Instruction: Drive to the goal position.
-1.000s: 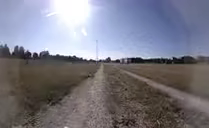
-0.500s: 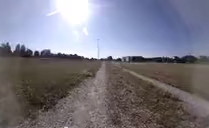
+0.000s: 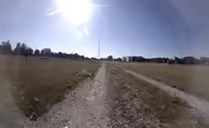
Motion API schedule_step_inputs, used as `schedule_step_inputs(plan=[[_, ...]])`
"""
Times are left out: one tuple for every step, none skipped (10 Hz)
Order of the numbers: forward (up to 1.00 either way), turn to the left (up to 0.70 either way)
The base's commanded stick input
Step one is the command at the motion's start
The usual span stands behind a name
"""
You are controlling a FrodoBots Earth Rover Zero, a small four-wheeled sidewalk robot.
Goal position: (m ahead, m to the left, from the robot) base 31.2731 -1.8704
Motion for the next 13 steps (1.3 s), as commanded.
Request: schedule_step_inputs(plan=[[0.50, 0.00], [0.50, 0.00], [0.50, 0.00], [0.50, 0.00], [0.50, 0.00], [0.50, 0.00], [0.50, 0.00], [0.50, 0.00], [0.50, 0.00], [0.50, 0.00], [0.50, 0.00], [0.50, 0.00], [0.50, 0.00]])
